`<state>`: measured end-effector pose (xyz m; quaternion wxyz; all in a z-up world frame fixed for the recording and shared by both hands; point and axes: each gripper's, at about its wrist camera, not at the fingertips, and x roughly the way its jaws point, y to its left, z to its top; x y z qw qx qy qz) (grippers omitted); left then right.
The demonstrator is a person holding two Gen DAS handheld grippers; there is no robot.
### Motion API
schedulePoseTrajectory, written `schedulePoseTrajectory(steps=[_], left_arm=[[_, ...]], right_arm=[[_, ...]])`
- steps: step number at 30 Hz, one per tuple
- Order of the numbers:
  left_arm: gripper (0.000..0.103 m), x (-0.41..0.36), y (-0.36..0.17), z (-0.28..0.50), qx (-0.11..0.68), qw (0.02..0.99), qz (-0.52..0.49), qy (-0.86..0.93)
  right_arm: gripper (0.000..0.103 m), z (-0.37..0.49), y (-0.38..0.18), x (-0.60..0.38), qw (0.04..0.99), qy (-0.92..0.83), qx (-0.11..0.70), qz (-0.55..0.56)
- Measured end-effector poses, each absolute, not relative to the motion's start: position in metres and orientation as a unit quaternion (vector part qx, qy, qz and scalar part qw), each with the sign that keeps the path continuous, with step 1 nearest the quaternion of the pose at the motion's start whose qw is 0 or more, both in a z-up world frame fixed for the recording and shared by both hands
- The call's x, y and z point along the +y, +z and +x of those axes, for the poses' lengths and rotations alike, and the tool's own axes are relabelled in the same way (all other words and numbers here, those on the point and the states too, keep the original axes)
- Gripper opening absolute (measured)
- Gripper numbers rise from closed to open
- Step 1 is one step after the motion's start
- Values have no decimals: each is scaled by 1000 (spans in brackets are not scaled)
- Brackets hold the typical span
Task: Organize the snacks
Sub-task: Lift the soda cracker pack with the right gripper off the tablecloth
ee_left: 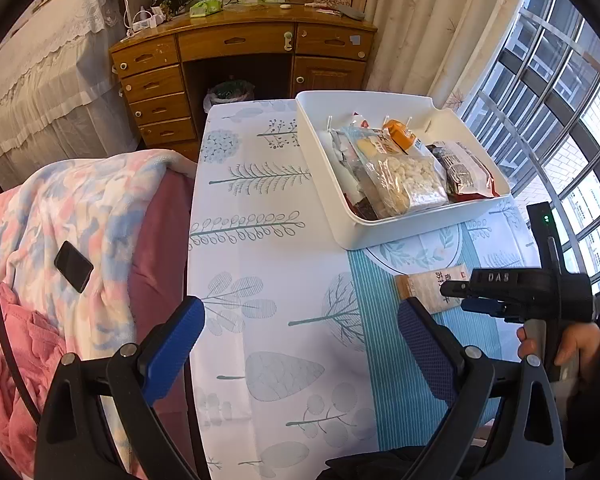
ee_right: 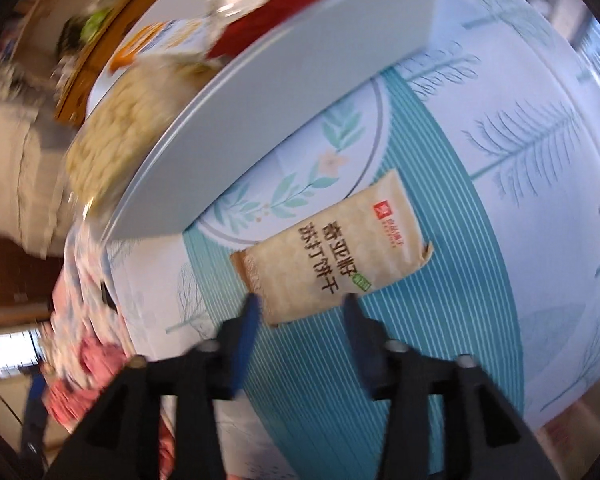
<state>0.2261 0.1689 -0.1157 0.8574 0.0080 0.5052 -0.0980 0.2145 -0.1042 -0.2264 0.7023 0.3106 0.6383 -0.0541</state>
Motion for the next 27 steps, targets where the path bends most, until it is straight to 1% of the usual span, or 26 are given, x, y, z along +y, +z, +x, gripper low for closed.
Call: schedulePoseTrajectory(steps=[2, 5, 6, 7, 10, 18, 22, 23, 25, 27], left_arm=[[97, 171, -116, 228, 506, 857, 7, -97], [97, 177, -117, 233, 509, 855, 4, -93], [97, 180, -118, 234, 511, 855, 2, -92], [97, 184, -119, 235, 512, 854, 0, -89], [97, 193, -122, 238, 517, 852, -5, -83], [97, 218, -129, 246, 524, 849, -22, -61], [97, 226, -128, 248, 523, 850, -27, -55], [97, 227, -128, 248, 522, 851, -27, -54], [97, 230, -127, 249, 521, 851, -27, -52], [97, 232, -126, 249, 521, 852, -28, -50]], right_arm=[[56, 217, -232, -109, 684, -75, 643, 336], [67, 220, -244, -118, 648, -113, 650, 379], [72, 221, -246, -122, 641, -126, 649, 390], [75, 222, -248, -124, 636, -137, 646, 399], [75, 228, -253, -127, 625, -168, 642, 410], [76, 243, -255, -125, 612, -252, 635, 398], [76, 255, -257, -112, 610, -291, 645, 358], [75, 257, -258, -108, 609, -299, 648, 347], [68, 259, -257, -101, 610, -316, 645, 335], [67, 258, -255, -99, 610, -325, 641, 333]])
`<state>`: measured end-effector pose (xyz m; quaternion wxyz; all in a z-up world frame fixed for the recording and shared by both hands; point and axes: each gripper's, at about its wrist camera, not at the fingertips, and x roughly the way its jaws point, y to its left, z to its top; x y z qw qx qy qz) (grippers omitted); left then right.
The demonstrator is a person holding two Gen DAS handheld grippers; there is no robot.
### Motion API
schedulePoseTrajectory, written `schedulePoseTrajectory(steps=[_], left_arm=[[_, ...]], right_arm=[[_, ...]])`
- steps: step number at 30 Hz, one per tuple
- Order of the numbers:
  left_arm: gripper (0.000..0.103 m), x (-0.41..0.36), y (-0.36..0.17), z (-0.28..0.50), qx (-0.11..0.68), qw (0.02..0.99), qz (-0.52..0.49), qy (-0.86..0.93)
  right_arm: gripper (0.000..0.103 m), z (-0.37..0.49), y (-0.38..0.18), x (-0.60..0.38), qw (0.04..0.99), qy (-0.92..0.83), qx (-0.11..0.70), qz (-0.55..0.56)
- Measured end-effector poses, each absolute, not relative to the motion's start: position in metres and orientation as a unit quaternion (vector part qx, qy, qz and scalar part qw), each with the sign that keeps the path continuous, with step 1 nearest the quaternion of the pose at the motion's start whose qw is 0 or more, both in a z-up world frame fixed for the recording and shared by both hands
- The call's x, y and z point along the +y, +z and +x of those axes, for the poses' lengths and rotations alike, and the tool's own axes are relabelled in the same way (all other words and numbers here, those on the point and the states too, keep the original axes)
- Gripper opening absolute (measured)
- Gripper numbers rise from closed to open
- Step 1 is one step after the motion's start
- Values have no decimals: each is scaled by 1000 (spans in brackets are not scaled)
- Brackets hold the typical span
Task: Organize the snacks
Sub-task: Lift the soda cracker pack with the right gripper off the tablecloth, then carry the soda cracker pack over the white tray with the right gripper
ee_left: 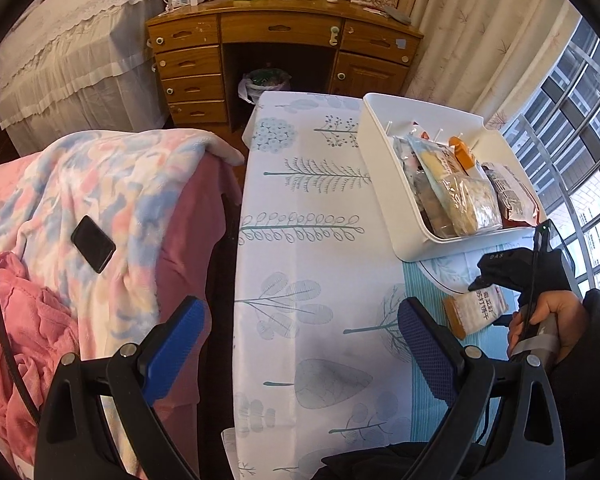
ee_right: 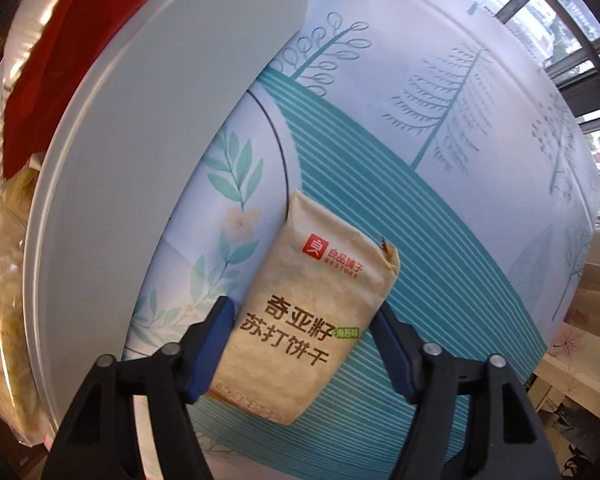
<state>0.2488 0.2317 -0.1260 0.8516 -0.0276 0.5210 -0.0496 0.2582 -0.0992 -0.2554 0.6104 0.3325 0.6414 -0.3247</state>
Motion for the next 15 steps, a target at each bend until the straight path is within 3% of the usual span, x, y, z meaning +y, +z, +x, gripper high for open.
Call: schedulePoseTrajectory(steps=[7, 15], left_arm=[[97, 225, -125, 252, 522, 851, -25, -59], [97, 183, -116, 256, 518, 850, -14, -93]], right_arm=[[65, 234, -256, -117, 572, -325, 654, 374], [65, 196, -219, -171, 578, -333, 633, 393]])
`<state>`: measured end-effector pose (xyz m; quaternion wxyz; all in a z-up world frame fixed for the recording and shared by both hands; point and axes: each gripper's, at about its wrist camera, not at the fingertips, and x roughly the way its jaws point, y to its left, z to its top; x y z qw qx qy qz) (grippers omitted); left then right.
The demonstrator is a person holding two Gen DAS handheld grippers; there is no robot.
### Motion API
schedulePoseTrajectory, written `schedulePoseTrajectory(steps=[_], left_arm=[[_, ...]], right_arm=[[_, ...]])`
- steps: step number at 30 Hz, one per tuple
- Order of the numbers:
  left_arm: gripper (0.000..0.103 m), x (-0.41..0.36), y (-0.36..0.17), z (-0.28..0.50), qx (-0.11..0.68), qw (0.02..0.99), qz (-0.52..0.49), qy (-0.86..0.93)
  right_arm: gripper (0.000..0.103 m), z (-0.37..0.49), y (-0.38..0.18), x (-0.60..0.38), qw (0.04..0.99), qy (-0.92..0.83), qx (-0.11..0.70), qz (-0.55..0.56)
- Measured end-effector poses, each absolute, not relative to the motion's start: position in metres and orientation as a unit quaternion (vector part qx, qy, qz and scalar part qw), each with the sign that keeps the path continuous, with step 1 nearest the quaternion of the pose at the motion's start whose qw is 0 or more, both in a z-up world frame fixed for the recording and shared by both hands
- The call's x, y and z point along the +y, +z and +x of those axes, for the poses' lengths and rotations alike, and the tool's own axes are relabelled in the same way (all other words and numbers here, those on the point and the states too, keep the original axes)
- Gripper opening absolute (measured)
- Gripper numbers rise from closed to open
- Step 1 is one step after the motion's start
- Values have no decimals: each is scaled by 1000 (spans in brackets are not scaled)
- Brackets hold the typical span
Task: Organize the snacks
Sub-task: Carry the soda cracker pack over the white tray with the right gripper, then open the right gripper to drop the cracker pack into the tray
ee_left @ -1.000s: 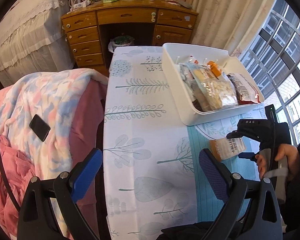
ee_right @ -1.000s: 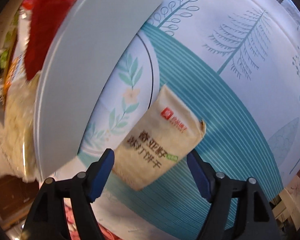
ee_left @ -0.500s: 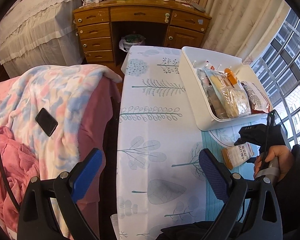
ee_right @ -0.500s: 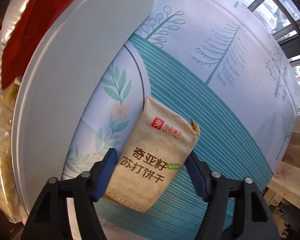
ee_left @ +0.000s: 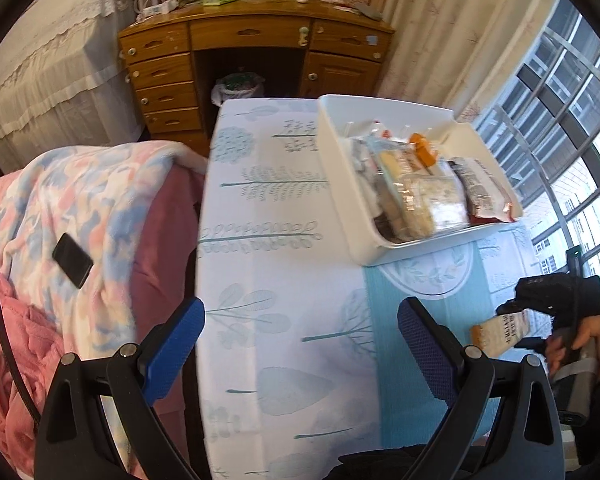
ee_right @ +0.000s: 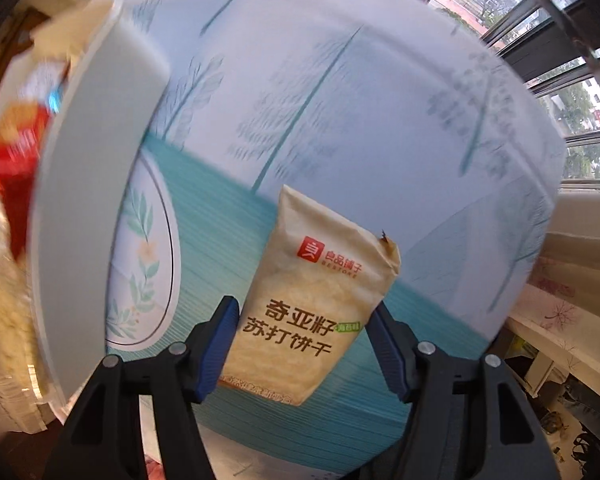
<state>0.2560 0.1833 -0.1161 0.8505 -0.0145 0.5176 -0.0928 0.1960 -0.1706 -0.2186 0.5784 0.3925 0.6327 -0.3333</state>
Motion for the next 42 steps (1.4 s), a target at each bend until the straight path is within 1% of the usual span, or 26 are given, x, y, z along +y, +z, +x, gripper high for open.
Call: schedulePoseTrajectory(steps=[7, 11, 17, 21, 23, 32, 38, 42], left_arm=[[97, 138, -107, 251, 518, 850, -16, -91], [97, 115, -101, 246, 518, 852, -27, -79], [97, 77, -100, 240, 526, 847, -55, -44], [97, 60, -102, 231, 523, 849, -71, -9], [97, 54, -104, 225, 521, 849, -89, 14], [97, 49, -95, 195, 519, 846, -96, 77], [97, 50, -78, 193, 517, 848, -89, 72], [97, 50, -66, 194, 514, 852, -82, 59]], right_arm=[[65, 210, -149, -210, 651, -291, 597, 368], [65, 232, -108, -231, 711, -247, 570, 329], [65, 284, -65, -227, 790, -161, 539, 243], [65, 312, -55, -219, 817, -101, 527, 210], [65, 330, -60, -217, 823, -72, 526, 203], [66, 384, -78, -190, 814, 24, 553, 175], [66, 382, -78, -177, 812, 57, 562, 148], [73, 366, -75, -177, 811, 70, 563, 144]])
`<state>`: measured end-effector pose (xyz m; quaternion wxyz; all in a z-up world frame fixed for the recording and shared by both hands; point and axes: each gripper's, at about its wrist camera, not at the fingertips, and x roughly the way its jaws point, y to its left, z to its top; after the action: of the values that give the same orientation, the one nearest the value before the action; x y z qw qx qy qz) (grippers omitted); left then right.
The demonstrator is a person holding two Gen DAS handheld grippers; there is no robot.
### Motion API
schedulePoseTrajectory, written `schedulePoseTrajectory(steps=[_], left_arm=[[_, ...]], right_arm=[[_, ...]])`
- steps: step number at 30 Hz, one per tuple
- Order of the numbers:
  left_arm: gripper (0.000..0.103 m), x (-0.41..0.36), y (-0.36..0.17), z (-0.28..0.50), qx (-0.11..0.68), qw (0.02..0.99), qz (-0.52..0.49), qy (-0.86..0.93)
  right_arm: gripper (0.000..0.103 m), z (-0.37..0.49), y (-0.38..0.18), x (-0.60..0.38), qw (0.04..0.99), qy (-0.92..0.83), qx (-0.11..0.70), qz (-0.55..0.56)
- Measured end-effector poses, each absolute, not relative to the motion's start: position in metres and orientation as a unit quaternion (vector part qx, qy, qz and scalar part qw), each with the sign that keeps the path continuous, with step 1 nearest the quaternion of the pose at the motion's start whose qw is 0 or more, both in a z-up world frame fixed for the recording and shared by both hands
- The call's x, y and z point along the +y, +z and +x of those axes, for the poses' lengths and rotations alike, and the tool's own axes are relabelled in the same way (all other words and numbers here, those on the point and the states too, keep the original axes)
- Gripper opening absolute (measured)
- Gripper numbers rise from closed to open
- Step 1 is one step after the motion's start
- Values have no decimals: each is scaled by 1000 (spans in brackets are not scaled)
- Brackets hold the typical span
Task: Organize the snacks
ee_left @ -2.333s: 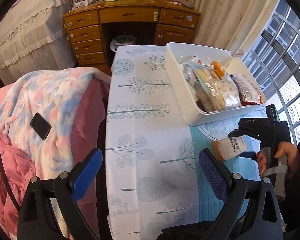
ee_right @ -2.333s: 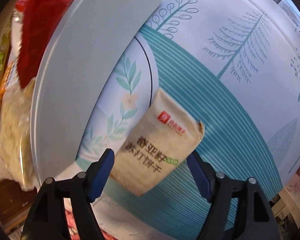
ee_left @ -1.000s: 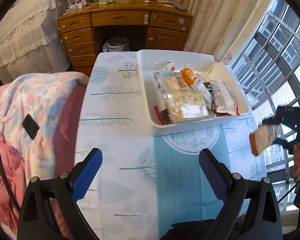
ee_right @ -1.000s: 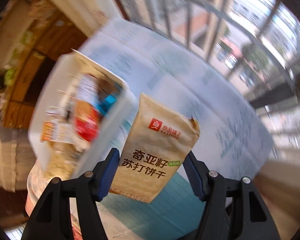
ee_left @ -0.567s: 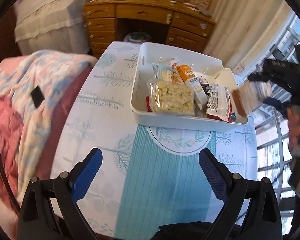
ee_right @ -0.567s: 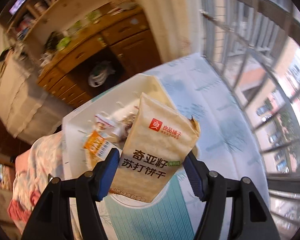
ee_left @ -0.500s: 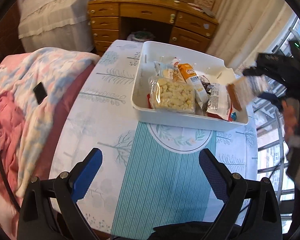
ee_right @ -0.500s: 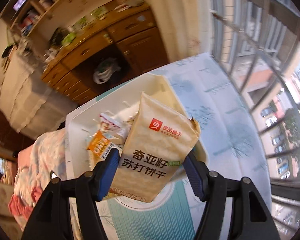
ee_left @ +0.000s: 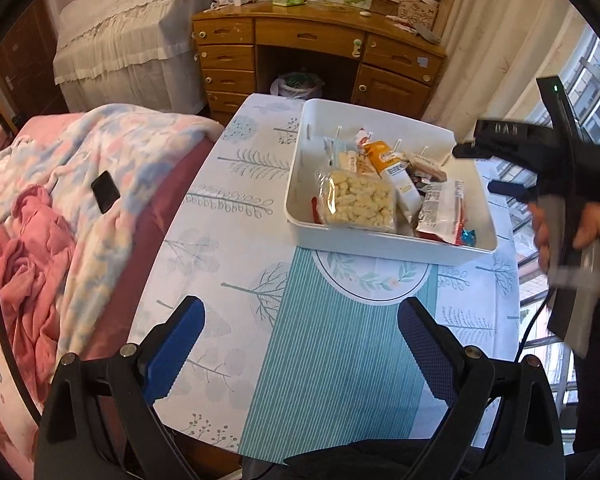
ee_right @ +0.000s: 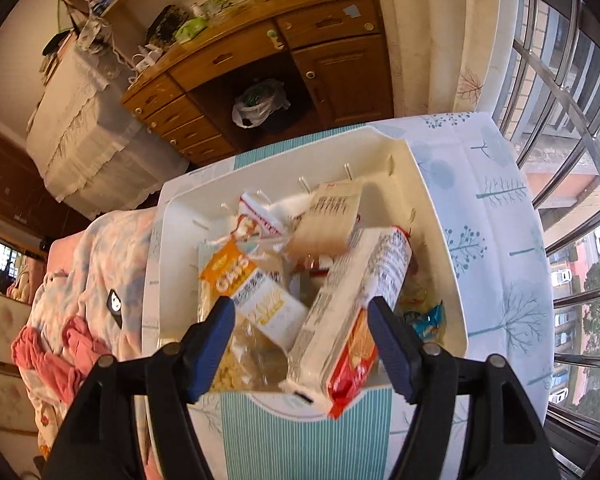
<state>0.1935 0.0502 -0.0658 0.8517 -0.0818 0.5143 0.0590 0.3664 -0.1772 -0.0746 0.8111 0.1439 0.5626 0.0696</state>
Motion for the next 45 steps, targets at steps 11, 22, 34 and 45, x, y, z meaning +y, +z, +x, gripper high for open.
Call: schedulePoseTrajectory(steps=[11, 22, 34, 45], left_arm=[[97, 60, -55, 185, 512, 858, -40, -3], [102, 63, -54, 143, 532, 841, -38, -90], [102, 26, 13, 114, 485, 870, -32, -82], [102, -2, 16, 77, 458, 889, 2, 3]], right_arm=[[87, 245, -87, -171, 807, 56, 579, 103], [98, 116, -70, -151, 800, 47, 594, 76], [103, 67, 18, -163, 840, 68, 531, 84], [103, 43, 25, -187, 853, 64, 508, 106]])
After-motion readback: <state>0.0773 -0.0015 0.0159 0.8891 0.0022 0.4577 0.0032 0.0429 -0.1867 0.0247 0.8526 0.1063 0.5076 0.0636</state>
